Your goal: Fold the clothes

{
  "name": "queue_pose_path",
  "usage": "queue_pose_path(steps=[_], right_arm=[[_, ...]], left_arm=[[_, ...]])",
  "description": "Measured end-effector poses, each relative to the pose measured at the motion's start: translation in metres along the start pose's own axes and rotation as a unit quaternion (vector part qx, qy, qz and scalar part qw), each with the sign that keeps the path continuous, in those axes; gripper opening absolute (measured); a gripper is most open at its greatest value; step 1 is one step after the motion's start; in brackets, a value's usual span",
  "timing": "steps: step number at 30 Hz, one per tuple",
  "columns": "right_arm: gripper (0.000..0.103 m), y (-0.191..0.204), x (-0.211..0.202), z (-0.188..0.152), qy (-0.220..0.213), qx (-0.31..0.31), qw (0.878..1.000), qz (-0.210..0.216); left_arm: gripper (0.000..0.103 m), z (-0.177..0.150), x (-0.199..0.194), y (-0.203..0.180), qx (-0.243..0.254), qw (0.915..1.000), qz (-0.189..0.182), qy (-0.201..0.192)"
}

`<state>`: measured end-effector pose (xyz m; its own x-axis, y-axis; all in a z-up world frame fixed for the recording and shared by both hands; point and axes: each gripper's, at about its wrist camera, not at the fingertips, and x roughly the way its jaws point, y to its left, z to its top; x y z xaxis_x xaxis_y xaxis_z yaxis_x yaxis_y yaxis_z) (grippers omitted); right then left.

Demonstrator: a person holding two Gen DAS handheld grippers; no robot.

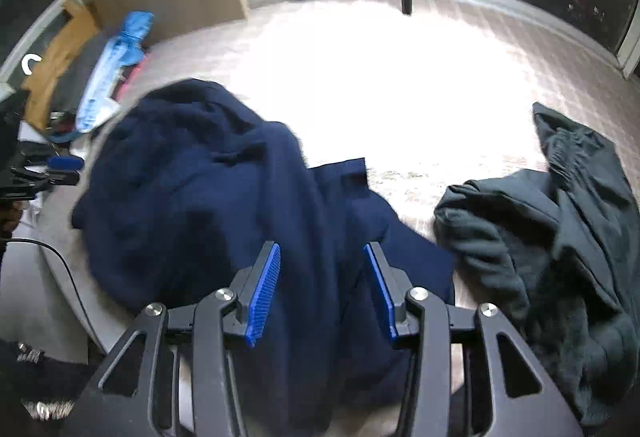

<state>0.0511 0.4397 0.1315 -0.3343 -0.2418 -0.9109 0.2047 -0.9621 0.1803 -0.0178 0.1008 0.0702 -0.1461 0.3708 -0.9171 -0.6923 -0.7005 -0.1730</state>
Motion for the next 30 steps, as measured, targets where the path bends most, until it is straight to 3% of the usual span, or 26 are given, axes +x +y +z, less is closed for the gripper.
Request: queue_pose_path(steps=[4, 8, 9, 10, 13, 21, 26, 30], right_arm=[[0.043, -0.005, 0.013, 0.006, 0.006, 0.000, 1.000, 0.014], [0.043, -0.012, 0.015, 0.001, 0.010, 0.001, 1.000, 0.028], [0.043, -0.014, 0.016, 0.000, 0.010, 0.002, 0.999, 0.032], [0.043, -0.016, 0.014, -0.001, 0.009, 0.002, 0.999, 0.034], [0.043, -0.023, 0.004, -0.006, 0.004, -0.002, 0.999, 0.035], [0.043, -0.013, 0.002, 0.001, -0.004, -0.032, 0.997, 0.069], [0.043, 0.020, 0.014, 0.002, 0.000, -0.047, 0.990, 0.135], [0.043, 0.048, 0.016, 0.003, -0.002, -0.098, 0.987, 0.129]], left_arm=[[0.037, 0.035, 0.033, 0.002, 0.053, 0.9977, 0.039, 0.013], [0.037, 0.050, 0.060, 0.011, 0.068, 0.9961, 0.037, 0.043], [0.032, 0.050, 0.065, 0.013, 0.071, 0.9955, 0.035, 0.051], [0.004, 0.050, 0.066, 0.014, 0.072, 0.9953, 0.031, 0.057], [0.004, 0.046, 0.055, 0.013, 0.068, 0.9963, 0.008, 0.052], [0.004, -0.008, -0.052, 0.058, -0.018, 0.9997, -0.004, -0.014], [0.004, -0.069, -0.060, 0.094, -0.106, 0.9942, 0.006, 0.015], [0.004, -0.100, -0.048, 0.108, -0.143, 0.9892, 0.008, 0.032]])
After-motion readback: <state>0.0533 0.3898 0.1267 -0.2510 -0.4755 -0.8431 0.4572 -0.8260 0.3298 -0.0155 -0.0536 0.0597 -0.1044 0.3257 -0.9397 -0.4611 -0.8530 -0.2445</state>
